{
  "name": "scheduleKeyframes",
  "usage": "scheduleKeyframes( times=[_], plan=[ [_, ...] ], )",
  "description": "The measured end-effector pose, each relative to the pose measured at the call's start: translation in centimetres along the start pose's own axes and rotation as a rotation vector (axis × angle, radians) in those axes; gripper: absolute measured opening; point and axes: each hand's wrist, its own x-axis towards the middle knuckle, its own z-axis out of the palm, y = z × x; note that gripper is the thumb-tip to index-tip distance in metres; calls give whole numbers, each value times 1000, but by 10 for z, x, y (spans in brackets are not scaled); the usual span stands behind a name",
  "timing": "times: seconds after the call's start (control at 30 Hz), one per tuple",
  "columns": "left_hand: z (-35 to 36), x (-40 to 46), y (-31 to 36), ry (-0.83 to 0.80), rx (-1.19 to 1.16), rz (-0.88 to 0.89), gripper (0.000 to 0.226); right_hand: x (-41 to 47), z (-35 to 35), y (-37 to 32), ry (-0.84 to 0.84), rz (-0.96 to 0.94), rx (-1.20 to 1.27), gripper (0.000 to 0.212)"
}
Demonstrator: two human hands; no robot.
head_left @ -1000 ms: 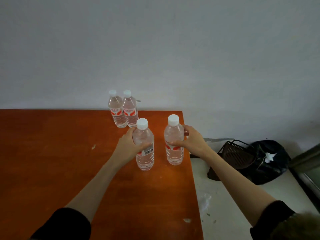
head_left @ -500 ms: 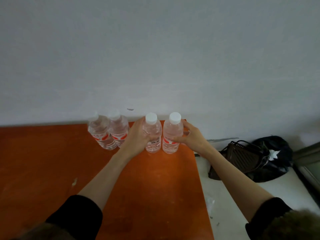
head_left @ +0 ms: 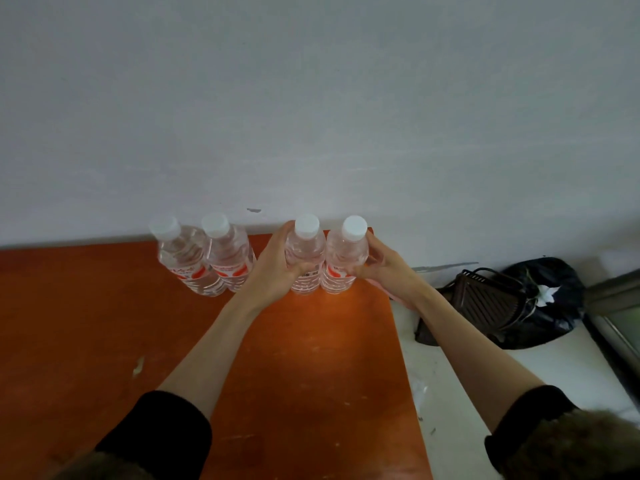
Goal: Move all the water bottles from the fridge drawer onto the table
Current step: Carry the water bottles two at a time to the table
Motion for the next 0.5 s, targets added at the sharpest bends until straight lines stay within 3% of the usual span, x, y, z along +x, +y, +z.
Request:
scheduleKeyframes(
  times=[0.37,0.5],
  plan=[
    [3,-9,-12,-16,-58,-37,96,-14,20,1,71,-6,18,57],
    [12,-36,-8,40,-97,-25,83,-34,34,5,147,-1,-12,66]
  ],
)
